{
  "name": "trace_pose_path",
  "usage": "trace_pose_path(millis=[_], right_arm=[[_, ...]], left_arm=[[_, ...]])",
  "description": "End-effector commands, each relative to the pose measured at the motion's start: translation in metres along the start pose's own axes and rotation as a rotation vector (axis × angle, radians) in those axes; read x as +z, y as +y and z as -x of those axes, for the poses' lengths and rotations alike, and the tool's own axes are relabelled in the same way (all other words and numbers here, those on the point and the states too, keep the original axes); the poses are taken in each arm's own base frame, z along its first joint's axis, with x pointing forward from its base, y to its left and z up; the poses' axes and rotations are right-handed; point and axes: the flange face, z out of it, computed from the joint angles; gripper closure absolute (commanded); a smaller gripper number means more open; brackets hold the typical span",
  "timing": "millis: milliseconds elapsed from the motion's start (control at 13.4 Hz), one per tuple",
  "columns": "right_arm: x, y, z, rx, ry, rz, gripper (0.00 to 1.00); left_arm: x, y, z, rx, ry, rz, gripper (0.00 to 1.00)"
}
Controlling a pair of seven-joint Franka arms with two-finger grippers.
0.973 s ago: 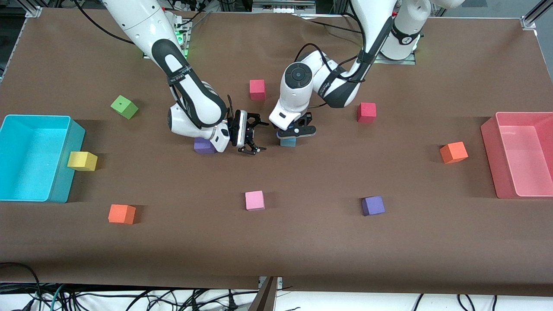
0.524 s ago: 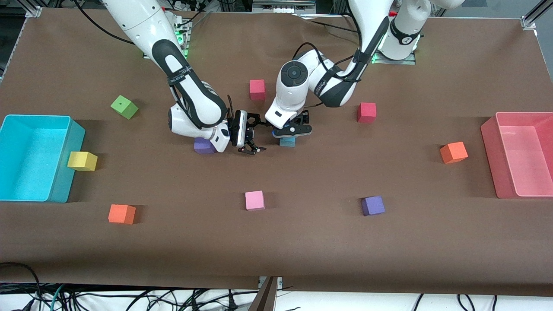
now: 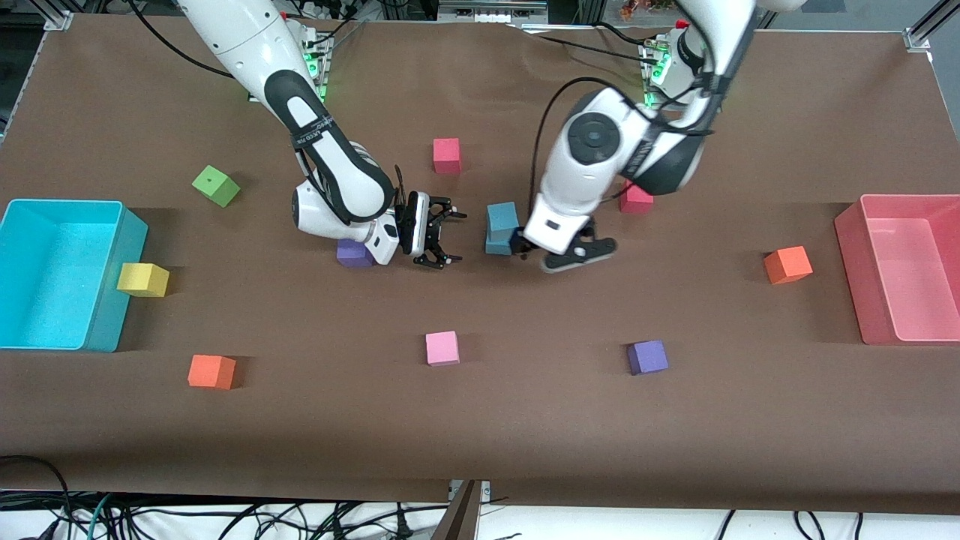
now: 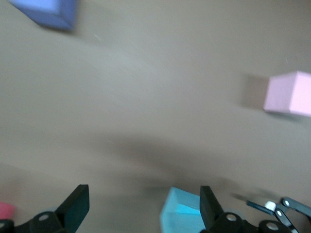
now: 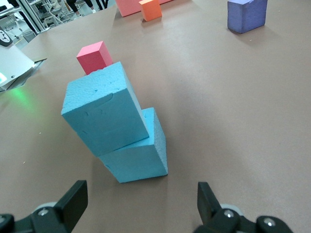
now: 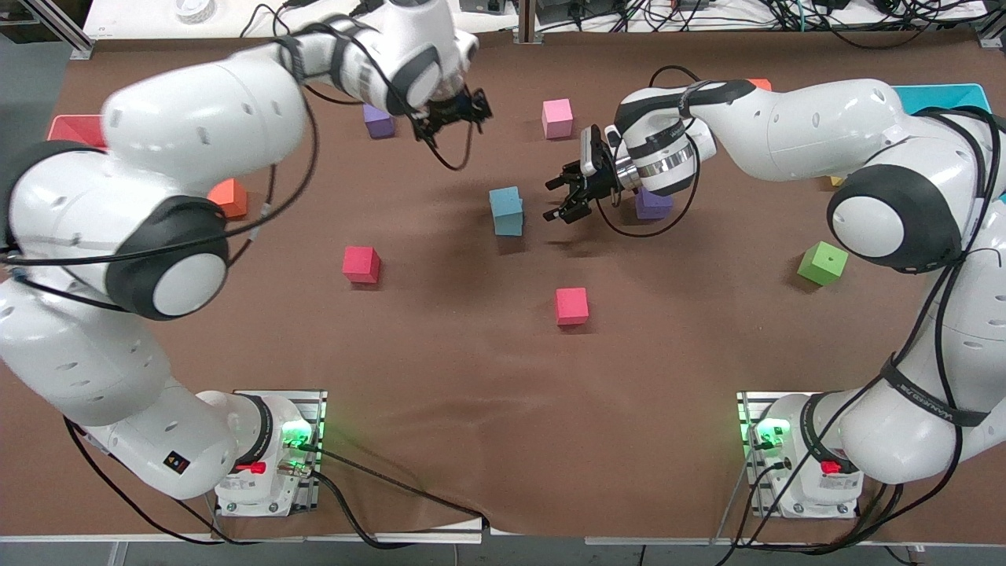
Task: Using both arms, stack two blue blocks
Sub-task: 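Open the left gripper and raise it while the right gripper withdraws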
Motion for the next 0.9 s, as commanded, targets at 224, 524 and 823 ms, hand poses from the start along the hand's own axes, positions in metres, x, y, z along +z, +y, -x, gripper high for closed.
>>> trace_pose_path(millis=[224,524,823], right_arm=[[-0.001,-0.001,0.001,-0.006,0.022,0.001,0.00],[-0.011,0.004,-0.004,0.002,0.023,0.017,0.00],[-0.043,-0.003,-0.023,0.179,0.024,0.042,0.00]], left_arm=[[-0.121,-0.156,-0.053,0.232,-0.092,-0.042,0.00],[-0.186,-0.233,-0.063,0.253,-0.085,-0.049,0.00],[-0.219,-0.272,-0.073,0.219,-0.114,-0.074,0.00]])
